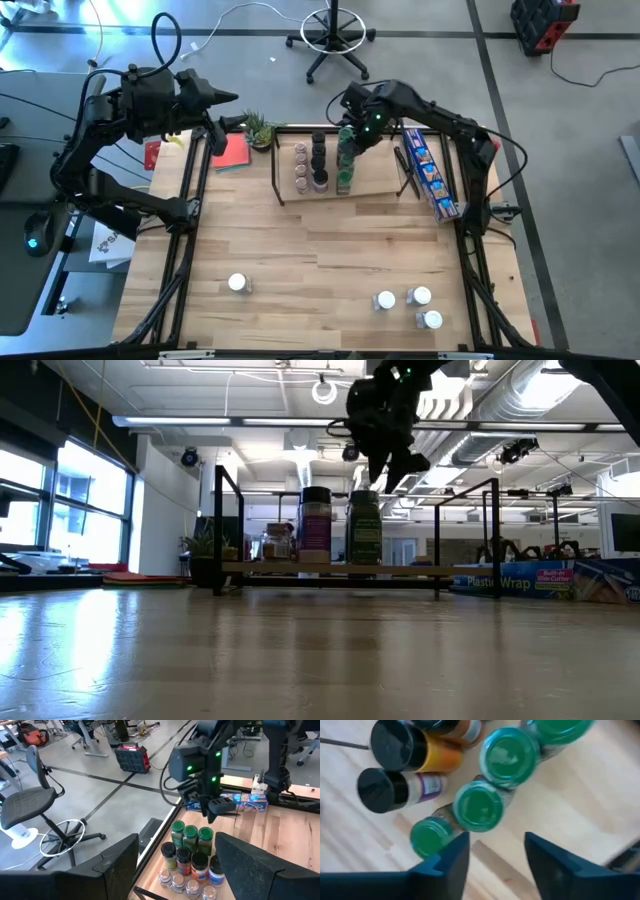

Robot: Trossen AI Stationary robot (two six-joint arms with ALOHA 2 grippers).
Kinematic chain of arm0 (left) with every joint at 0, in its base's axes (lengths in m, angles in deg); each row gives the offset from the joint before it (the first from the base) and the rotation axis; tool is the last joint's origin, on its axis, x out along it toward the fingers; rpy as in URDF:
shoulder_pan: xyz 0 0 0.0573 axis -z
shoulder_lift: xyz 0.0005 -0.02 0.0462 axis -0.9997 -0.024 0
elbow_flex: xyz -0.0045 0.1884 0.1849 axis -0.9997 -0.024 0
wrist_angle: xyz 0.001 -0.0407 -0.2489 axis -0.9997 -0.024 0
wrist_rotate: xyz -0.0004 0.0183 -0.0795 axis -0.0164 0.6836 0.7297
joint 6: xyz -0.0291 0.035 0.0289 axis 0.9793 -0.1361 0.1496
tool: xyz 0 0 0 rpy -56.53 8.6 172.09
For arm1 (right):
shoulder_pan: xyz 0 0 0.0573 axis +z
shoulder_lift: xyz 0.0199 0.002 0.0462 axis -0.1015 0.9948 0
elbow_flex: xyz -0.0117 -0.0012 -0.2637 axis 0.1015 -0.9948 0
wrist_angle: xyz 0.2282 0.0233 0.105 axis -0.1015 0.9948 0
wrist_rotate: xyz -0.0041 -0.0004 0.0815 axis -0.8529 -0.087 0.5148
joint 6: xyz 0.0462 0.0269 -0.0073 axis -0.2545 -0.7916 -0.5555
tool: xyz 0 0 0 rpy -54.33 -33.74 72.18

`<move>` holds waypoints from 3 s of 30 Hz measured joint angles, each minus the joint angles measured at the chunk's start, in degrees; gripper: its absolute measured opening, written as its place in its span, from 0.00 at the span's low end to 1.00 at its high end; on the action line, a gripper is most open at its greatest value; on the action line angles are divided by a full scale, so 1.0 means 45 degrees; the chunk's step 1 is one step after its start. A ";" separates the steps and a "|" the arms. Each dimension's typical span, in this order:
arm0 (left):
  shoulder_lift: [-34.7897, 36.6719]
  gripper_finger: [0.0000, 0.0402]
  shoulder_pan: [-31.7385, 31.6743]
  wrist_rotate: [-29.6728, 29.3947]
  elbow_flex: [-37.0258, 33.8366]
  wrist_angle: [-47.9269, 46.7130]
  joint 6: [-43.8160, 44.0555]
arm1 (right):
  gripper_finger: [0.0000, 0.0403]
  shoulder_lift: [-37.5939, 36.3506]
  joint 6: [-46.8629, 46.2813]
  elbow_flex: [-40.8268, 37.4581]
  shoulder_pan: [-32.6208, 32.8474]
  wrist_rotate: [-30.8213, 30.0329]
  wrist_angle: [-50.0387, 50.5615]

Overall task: Shelf spices
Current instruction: Adjust the green seasoning bottles on the shelf

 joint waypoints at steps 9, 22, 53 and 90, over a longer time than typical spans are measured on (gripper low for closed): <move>0.0000 0.64 0.0000 -0.0005 0.0000 0.0019 -0.0001 | 0.62 0.0012 -0.0350 -0.1793 -0.0252 0.1914 -0.1414; 0.0000 0.64 0.0001 -0.0185 0.0000 0.0024 -0.0147 | 0.62 0.0024 -0.1343 -0.2250 -0.0209 0.2791 -0.2937; 0.0000 0.64 0.0005 -0.0199 0.0000 0.0019 -0.0126 | 0.62 0.0010 -0.0709 -0.2236 -0.0243 0.2677 -0.2629; 0.0002 0.64 0.0000 -0.0199 -0.0002 0.0019 -0.0117 | 0.57 -0.0063 0.0505 -0.1186 -0.0751 -0.0637 0.0073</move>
